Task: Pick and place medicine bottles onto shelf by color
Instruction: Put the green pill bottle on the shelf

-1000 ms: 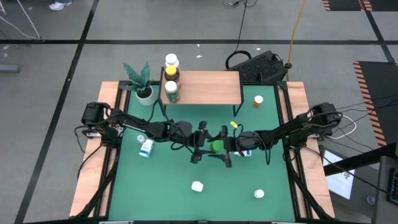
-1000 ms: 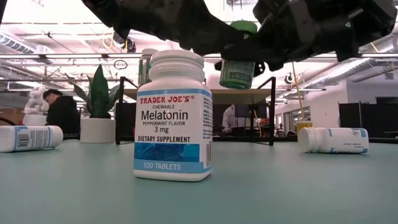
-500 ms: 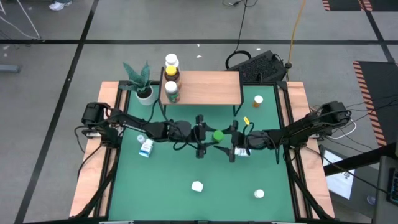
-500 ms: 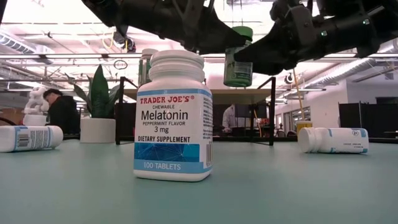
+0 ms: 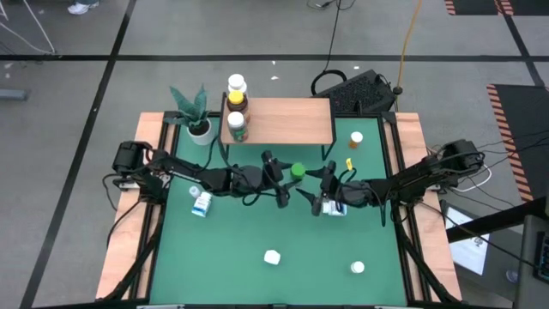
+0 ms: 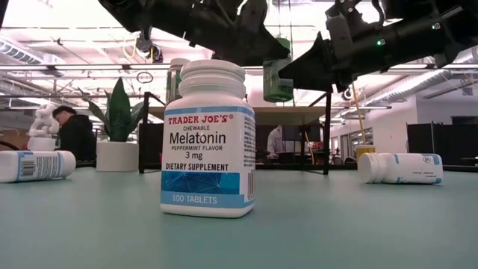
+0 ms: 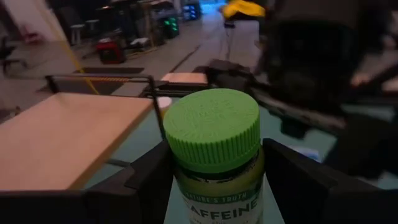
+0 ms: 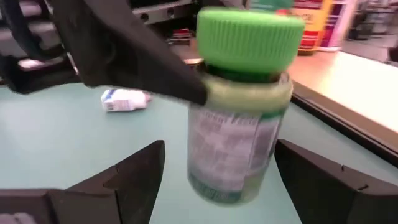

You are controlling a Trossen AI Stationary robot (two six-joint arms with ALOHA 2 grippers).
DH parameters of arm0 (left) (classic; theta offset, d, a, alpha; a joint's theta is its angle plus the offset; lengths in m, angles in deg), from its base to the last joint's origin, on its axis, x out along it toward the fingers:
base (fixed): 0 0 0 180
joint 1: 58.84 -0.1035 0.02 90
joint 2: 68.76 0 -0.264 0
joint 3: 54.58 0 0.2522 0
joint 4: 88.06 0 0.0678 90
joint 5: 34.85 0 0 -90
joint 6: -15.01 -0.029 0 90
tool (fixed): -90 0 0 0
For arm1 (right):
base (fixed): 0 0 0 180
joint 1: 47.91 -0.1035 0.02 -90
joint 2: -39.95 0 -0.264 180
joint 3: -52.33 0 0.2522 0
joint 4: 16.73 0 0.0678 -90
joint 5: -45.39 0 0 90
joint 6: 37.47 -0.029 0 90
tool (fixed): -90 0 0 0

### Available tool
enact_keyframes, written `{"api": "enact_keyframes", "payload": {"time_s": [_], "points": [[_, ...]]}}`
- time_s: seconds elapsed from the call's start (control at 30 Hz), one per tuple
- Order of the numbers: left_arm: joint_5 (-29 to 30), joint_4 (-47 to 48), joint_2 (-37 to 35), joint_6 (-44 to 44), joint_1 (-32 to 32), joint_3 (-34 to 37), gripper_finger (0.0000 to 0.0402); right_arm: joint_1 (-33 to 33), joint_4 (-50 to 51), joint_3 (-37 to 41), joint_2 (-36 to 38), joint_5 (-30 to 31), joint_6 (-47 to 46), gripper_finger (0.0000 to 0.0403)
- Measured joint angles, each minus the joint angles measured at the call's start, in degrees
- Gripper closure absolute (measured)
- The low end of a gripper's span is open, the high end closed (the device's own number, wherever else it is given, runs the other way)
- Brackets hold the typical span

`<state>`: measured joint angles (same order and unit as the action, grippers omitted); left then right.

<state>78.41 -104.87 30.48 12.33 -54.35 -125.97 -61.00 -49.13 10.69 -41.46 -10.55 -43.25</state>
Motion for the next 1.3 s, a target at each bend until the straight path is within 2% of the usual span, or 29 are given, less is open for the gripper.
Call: {"api": "enact_keyframes", "payload": {"time_s": [0.17,0.33,0.43,0.53,0.73,0.87,0.97,1.03,1.1,1.2,1.3], "points": [[0.6,-3.0,0.0,5.1,0.0,0.0,0.0172,-0.2,-2.4,0.0,-2.0,2.1,0.9,0.0108],[0.1,-3.6,0.0,5.8,0.1,0.0,0.0172,-0.2,-10.9,0.0,-6.0,3.4,3.5,0.0108],[-0.5,-3.6,0.0,5.7,0.2,0.0,0.0172,-0.2,-12.3,0.0,-6.7,3.7,3.2,0.0111],[-0.7,-3.4,0.0,5.4,0.2,0.0,0.0172,-0.2,-12.6,0.0,-6.7,3.7,2.4,0.0131],[-2.6,-3.2,0.0,3.4,0.1,0.0,0.0172,-0.1,-11.8,0.1,-6.6,2.8,2.9,0.0202],[-2.6,-2.8,0.0,3.9,0.1,0.0,0.0168,-0.1,-11.7,0.1,-6.6,-0.1,2.9,0.0196],[-4.8,-1.6,-0.1,1.6,0.3,0.1,0.0151,0.0,-10.1,0.1,-6.0,-5.0,2.9,0.0176],[-8.3,0.0,-0.8,0.1,0.9,0.1,0.0134,-0.1,-10.2,0.1,-5.9,-10.7,3.4,0.017],[-14.7,0.4,-1.3,-1.7,0.9,0.0,0.0117,-0.2,-10.2,0.1,-5.2,-16.0,3.9,0.017],[-28.0,1.8,-2.3,-4.0,0.6,0.0,0.0094,0.3,-11.2,0.0,-5.1,-25.6,4.6,0.0173],[-34.3,1.8,-2.4,-4.9,0.8,0.0,0.0078,0.8,-12.4,0.0,-5.1,-35.1,4.8,0.0175]]}}
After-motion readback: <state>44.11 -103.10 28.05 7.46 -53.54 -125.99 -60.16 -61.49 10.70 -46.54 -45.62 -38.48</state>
